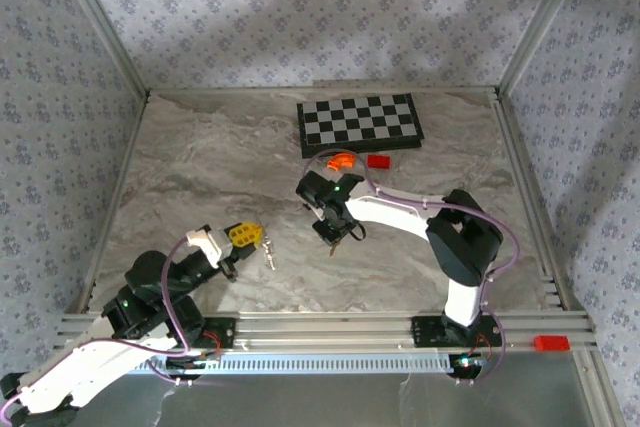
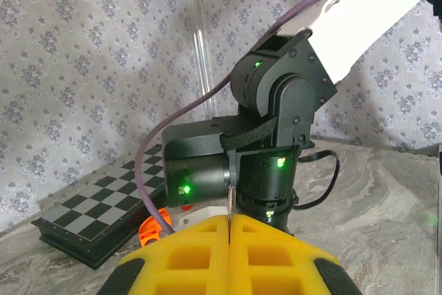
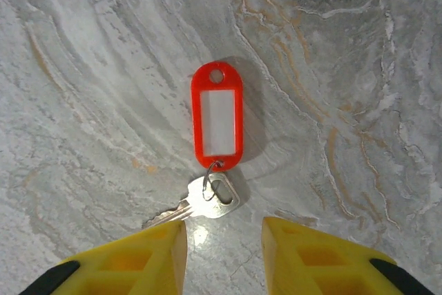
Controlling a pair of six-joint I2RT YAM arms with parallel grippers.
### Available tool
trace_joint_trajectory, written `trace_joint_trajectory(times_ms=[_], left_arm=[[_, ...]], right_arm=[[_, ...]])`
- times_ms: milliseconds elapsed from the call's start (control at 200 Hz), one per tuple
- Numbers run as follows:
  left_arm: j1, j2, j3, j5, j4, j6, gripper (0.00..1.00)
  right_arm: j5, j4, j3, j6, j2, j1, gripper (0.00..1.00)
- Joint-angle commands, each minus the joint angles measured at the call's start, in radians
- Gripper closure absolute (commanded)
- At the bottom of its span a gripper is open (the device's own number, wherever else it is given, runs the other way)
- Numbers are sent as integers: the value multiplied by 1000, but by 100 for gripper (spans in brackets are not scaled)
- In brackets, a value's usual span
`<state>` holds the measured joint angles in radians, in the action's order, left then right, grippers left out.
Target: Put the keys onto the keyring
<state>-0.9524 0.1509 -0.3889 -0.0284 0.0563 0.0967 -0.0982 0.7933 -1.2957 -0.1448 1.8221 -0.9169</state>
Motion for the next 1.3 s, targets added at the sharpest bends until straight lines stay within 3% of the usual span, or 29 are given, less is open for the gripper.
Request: trace_joint_trajectory(times_ms=[0,345,885,1020,1184,1294], left_arm=[[-13,-22,2,5,-32,12,100],[-21,-22,2,22,-27,18,100],[-22,-13,1,22,-30,14,100],[-22,-12,1,22,-30,12,100],[-23,-10,-1,22,-32,11,100],[-22,-10,-2,21,-29,8,100]], right_arm=[[6,40,-45,20,41,0,66],[43,24,-74,47,120,4,72],[11,13,-36,39,80,12,100],[-15,-8,-8,22,48,10,100],[-43,-144,111,-20,-42,9,100],[-28,-366,261,-39,-147,1,100]])
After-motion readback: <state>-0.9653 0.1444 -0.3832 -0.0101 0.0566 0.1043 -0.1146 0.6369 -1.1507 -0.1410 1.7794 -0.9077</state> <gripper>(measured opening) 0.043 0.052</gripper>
